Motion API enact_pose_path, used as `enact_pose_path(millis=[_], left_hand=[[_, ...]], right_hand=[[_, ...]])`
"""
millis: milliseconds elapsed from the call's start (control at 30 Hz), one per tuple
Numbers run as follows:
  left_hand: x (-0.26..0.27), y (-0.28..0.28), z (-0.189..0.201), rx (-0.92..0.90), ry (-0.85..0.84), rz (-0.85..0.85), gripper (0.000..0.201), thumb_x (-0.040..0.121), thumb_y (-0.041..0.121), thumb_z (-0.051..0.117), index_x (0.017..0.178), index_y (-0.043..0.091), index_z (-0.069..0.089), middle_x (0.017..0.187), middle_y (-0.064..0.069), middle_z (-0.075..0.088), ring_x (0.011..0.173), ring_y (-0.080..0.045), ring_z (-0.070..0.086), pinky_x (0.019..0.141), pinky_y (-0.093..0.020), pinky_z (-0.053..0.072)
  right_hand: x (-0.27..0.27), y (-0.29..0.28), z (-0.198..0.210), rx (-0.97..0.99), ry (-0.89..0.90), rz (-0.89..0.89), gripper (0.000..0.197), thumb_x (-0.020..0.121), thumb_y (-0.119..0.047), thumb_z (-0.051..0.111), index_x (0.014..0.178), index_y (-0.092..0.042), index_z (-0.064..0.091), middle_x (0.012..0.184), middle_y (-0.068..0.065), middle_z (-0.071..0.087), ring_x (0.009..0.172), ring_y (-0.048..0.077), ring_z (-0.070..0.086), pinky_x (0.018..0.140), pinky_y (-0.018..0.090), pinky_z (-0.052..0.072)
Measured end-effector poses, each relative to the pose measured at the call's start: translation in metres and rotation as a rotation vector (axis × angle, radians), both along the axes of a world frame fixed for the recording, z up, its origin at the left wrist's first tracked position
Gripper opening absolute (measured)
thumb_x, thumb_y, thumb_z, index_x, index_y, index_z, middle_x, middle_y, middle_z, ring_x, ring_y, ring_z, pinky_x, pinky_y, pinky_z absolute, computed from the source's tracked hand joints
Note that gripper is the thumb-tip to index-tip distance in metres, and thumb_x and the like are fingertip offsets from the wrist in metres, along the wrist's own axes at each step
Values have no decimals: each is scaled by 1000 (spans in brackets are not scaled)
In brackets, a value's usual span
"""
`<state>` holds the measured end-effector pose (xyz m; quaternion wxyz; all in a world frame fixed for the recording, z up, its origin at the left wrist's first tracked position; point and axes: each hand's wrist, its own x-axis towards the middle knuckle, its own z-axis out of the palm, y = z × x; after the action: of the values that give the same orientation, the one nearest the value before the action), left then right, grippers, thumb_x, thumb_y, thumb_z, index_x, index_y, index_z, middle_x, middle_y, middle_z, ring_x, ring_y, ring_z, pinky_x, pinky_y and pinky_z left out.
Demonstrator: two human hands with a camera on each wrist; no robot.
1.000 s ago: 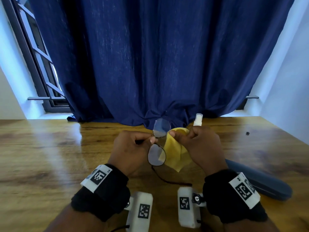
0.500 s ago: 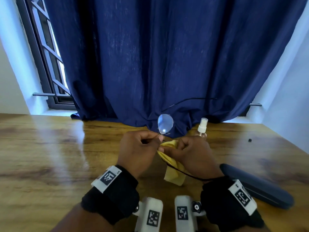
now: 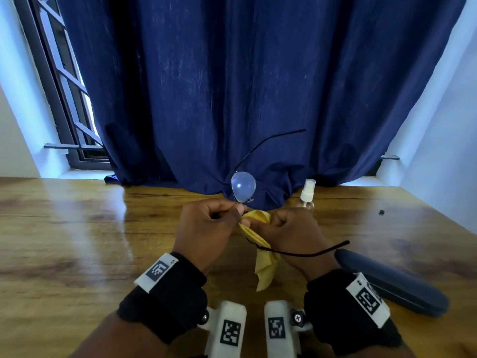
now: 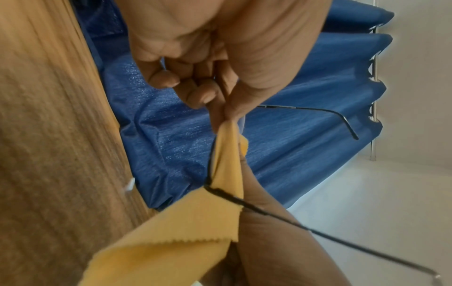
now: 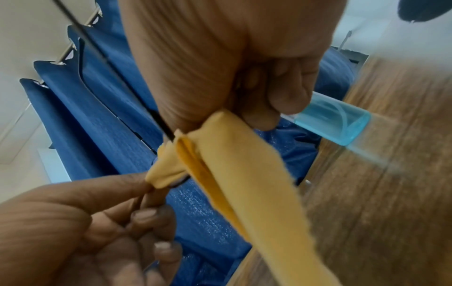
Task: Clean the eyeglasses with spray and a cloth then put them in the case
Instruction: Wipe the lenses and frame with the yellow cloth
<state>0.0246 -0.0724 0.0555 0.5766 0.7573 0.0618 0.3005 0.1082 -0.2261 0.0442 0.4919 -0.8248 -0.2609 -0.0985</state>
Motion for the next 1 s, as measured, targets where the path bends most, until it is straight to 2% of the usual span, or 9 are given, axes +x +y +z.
enact_pose_path(millis=[100, 233, 333, 533, 667, 767, 900, 933, 1000], left_hand=[[-1, 1, 1, -23, 1, -4, 11, 92, 17, 73, 90, 18, 83, 87, 10, 82, 87, 0, 75, 77, -11, 56], [0, 7, 2, -71, -20, 59, 11, 92, 18, 72, 91, 18, 83, 87, 10, 82, 86, -2, 75, 82, -21, 59], [0, 4, 1, -70, -24, 53, 11, 92, 16, 72, 89, 18, 83, 86, 8, 82, 86, -5, 76, 82, -25, 60], [0, -3, -1, 12, -31, -8, 11, 92, 16, 72, 90, 19, 83, 87, 10, 82, 86, -1, 75, 77, -11, 56], [-1, 4, 2, -30, -80, 35, 14, 91, 11, 73, 86, 20, 82, 83, 13, 81, 81, 0, 74, 69, -7, 53], [-1, 2, 1, -11, -63, 33, 12, 91, 15, 73, 85, 22, 82, 82, 11, 81, 81, -3, 75, 74, -16, 59], [-1, -3, 1, 8, -6, -35, 10, 92, 19, 73, 87, 19, 82, 80, 5, 81, 83, -10, 76, 84, -32, 62], [-1, -3, 1, 11, -11, -41, 10, 92, 19, 73, 87, 19, 82, 82, 4, 81, 85, -10, 76, 84, -34, 62], [-2, -3, 2, 27, -35, -43, 11, 92, 18, 73, 88, 19, 82, 86, 6, 82, 86, -9, 76, 83, -29, 62]], right_hand=[[5, -8, 1, 7, -1, -54, 59, 69, -55, 84, 47, -22, 41, 37, -11, 38, 40, 4, 38, 44, 14, 32], [5, -12, 0, -10, 97, 57, 55, 70, -46, 88, 52, -18, 44, 42, -11, 38, 39, 3, 35, 42, 13, 31], [-1, -5, 1, -49, 88, 65, 57, 65, -51, 88, 49, -22, 42, 41, -12, 39, 40, 3, 37, 44, 17, 32], [5, -6, 3, -25, -46, -129, 58, 67, -58, 84, 48, -21, 44, 42, -10, 42, 40, 4, 41, 44, 15, 36], [6, -11, 2, 22, 21, -6, 56, 70, -50, 86, 48, -21, 43, 39, -13, 39, 41, 3, 40, 44, 15, 36], [2, -7, 1, -52, 41, 106, 56, 65, -54, 86, 48, -23, 43, 41, -11, 41, 42, 3, 37, 46, 16, 34], [2, -2, 1, 16, -12, 24, 55, 66, -48, 89, 47, -20, 46, 40, -11, 41, 38, 2, 39, 42, 13, 33], [3, -3, 2, 30, -7, -2, 55, 68, -48, 89, 48, -19, 47, 41, -10, 42, 39, 2, 39, 43, 13, 33], [4, -6, 1, 23, 4, -28, 57, 68, -56, 84, 48, -20, 45, 42, -11, 42, 41, 4, 39, 45, 15, 34]])
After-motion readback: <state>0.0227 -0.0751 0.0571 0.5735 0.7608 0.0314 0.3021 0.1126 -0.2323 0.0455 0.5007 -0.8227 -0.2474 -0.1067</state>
